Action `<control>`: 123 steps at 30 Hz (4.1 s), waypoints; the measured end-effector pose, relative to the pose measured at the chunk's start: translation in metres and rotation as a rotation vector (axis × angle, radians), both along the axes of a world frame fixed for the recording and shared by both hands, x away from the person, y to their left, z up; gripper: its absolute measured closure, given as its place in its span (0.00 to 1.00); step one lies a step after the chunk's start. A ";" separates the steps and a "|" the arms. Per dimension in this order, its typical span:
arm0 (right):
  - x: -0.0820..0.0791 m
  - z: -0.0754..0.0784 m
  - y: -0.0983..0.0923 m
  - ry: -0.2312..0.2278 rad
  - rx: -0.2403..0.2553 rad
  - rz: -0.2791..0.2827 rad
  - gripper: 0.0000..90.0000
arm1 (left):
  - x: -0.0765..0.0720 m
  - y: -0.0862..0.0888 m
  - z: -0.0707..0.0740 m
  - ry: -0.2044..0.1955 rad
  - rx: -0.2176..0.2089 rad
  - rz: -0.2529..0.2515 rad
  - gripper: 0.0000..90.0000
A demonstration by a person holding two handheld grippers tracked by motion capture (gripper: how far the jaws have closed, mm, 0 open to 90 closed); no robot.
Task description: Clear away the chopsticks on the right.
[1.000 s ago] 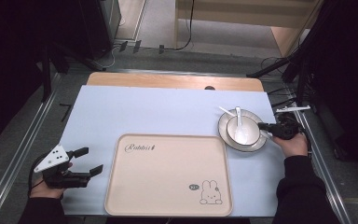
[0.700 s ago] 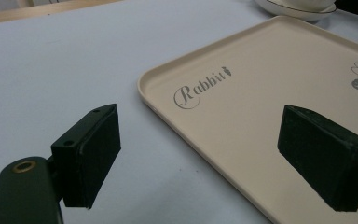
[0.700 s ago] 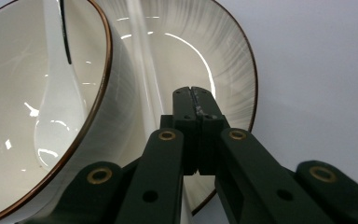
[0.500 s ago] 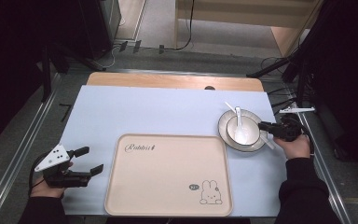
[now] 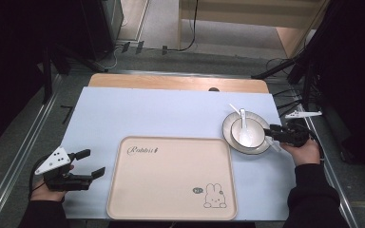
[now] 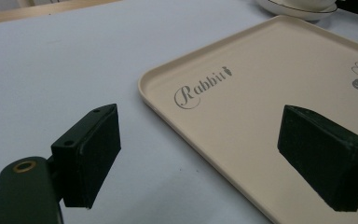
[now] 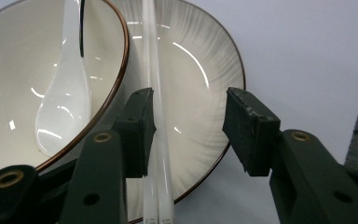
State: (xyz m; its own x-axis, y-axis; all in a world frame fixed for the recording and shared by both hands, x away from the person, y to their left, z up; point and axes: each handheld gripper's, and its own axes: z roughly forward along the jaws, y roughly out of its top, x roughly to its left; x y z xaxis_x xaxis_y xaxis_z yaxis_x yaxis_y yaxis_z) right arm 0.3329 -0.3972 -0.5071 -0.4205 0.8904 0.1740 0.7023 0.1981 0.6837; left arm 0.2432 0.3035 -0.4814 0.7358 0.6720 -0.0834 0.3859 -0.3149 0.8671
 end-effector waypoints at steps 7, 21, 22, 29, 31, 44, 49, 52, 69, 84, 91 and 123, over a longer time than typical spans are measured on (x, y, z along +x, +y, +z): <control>0.004 -0.005 0.004 0.019 -0.019 0.013 0.76 | 0.000 0.001 0.001 -0.007 0.000 0.010 0.15; 0.013 -0.017 0.000 0.088 0.029 0.019 0.93 | 0.000 0.001 0.000 -0.004 0.009 0.007 0.15; 0.013 -0.016 -0.001 0.087 0.032 0.013 0.93 | 0.000 0.001 0.000 -0.004 0.009 0.007 0.15; 0.010 0.003 -0.010 0.078 0.101 -0.065 0.94 | 0.000 0.001 0.001 -0.001 0.008 0.008 0.15; 0.010 0.007 -0.011 0.094 0.104 -0.081 0.94 | 0.000 0.001 0.000 -0.002 0.010 0.008 0.15; -0.006 0.053 -0.002 0.050 0.137 -0.144 0.94 | 0.000 0.001 0.001 -0.003 0.004 0.009 0.15; -0.012 0.066 0.012 0.022 0.134 -0.113 0.94 | 0.000 0.002 0.001 -0.001 0.009 0.011 0.15; -0.018 0.074 0.024 0.008 0.143 -0.103 0.94 | 0.000 0.002 0.001 0.000 0.008 0.013 0.15; -0.066 0.081 0.087 -0.027 0.131 -0.024 0.94 | 0.002 0.001 0.001 -0.005 -0.001 0.014 0.15; -0.114 0.060 0.124 0.001 0.106 0.015 0.94 | 0.005 -0.002 0.001 -0.006 0.008 0.008 0.15; -0.126 0.043 0.136 0.028 0.088 0.031 0.94 | 0.006 -0.003 0.002 -0.008 0.008 0.001 0.15; -0.121 -0.021 0.189 0.110 0.015 0.126 0.81 | 0.006 -0.005 0.002 -0.008 0.007 -0.014 0.15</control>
